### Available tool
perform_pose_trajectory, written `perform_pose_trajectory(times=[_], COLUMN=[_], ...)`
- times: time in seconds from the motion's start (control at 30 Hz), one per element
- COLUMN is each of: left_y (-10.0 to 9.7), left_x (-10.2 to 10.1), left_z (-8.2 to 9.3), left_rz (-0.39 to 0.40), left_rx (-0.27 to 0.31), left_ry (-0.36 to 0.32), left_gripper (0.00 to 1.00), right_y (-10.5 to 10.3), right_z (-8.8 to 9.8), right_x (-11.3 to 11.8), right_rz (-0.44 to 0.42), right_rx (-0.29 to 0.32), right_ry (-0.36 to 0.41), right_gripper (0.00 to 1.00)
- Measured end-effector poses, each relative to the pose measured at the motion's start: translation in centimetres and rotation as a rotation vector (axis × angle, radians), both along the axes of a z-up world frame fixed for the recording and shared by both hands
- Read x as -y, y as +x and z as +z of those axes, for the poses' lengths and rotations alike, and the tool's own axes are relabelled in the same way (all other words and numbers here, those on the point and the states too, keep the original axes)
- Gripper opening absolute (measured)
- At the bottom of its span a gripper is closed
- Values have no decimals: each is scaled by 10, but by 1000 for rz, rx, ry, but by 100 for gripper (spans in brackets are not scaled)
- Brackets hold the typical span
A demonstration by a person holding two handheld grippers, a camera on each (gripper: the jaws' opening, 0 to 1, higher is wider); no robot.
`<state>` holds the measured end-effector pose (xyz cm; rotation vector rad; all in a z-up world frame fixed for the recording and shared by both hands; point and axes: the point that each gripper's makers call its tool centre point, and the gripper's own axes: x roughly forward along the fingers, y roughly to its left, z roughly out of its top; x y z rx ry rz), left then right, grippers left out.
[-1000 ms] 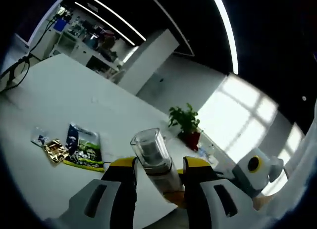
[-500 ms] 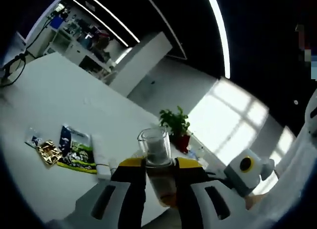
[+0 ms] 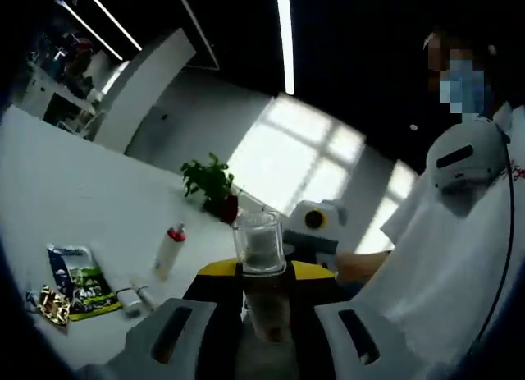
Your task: Arrange the skincare products in the storage area until every visible bottle or jar stands upright without overlapping.
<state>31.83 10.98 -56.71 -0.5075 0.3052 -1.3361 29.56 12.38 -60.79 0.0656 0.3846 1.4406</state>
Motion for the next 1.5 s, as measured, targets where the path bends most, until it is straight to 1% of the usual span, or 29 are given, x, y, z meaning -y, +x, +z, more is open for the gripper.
perform_pose_trajectory(times=[0.07, 0.1, 0.17, 0.23, 0.27, 0.4, 0.43, 0.47, 0.5, 0.53, 0.6, 0.67, 0.7, 0.73, 0.77, 0.87, 0.9, 0.93, 1.0, 1.03, 1.13, 1.17, 1.23, 1.27, 1.3, 1.33, 1.37, 1.4, 1.5], left_y=[-5, -7, -11, -9, -10, -8, -6, 0, 3, 6, 20, 29, 37, 48, 53, 62, 65, 65, 65, 66, 66, 67, 67, 65, 65, 64, 64, 63, 58], left_x=[2, 2, 3, 2, 1, 3, 4, 5, 6, 6, 7, 7, 7, 4, 2, 1, 1, 3, 6, 5, 4, 1, -3, -3, -3, -4, -5, -6, -9], left_z=[8, 14, 19, 21, 22, 20, 19, 16, 15, 13, 7, 3, 1, -2, -3, -8, -9, -10, -9, -8, -7, -7, -6, -4, -3, -4, -4, -3, -1], left_rz=[-37, -50, -75, -70, -78, -70, -59, -24, -5, 8, 104, 174, 239, 327, 383, 508, 545, 553, 579, 599, 616, 634, 643, 642, 642, 640, 636, 625, 572], left_rx=[10, 11, 21, 40, 34, 48, 53, 64, 33, 21, -3, -7, -15, -32, -26, 0, 8, 11, 13, 18, 17, 25, 16, 25, 44, 45, 40, 22, 6], left_ry=[-36, -62, -84, -85, -88, -69, -60, -45, -53, -58, -46, -24, -9, 3, 16, 56, 73, 81, 86, 86, 89, 95, 86, 81, 85, 87, 82, 58, 26], left_gripper=[15, 15, 14, 15, 14, 15, 15, 15, 15, 16, 17, 18, 18, 18, 18, 16, 15, 15, 15, 17, 18, 16, 16, 16, 15, 15, 15, 15, 15], right_y=[-5, -8, -9, -12, -12, -9, -7, 0, 6, 7, 22, 35, 42, 49, 60, 75, 79, 79, 76, 75, 73, 73, 72, 72, 70, 71, 70, 69, 62], right_z=[6, 11, 14, 18, 19, 16, 15, 13, 12, 11, 6, 2, 1, 0, -3, -6, -7, -8, -7, -5, -4, -3, 0, 1, 0, -1, 0, 1, 4], right_x=[-4, -8, -9, -10, -10, -9, -9, -7, -4, -3, 3, 8, 11, 14, 20, 29, 31, 29, 24, 23, 20, 20, 20, 20, 18, 20, 20, 20, 15], right_rz=[34, 48, 58, 72, 60, 23, 4, -42, -72, -70, -152, -213, -242, -281, -342, -427, -459, -469, -471, -499, -527, -542, -563, -566, -553, -548, -542, -529, -445], right_rx=[-17, -44, -57, -61, -63, -54, -47, -35, -16, -15, 21, 69, 84, 96, 114, 201, 261, 302, 365, 396, 441, 466, 527, 536, 529, 527, 524, 527, 535], right_ry=[26, 57, 72, 79, 77, 60, 56, 46, 41, 36, -11, -67, -84, -101, -140, -222, -270, -306, -333, -355, -365, -378, -412, -414, -411, -412, -404, -392, -350], right_gripper=[22, 23, 25, 21, 21, 19, 19, 19, 18, 18, 18, 18, 18, 18, 18, 19, 19, 19, 19, 19, 19, 19, 19, 19, 20, 20, 20, 20, 21])
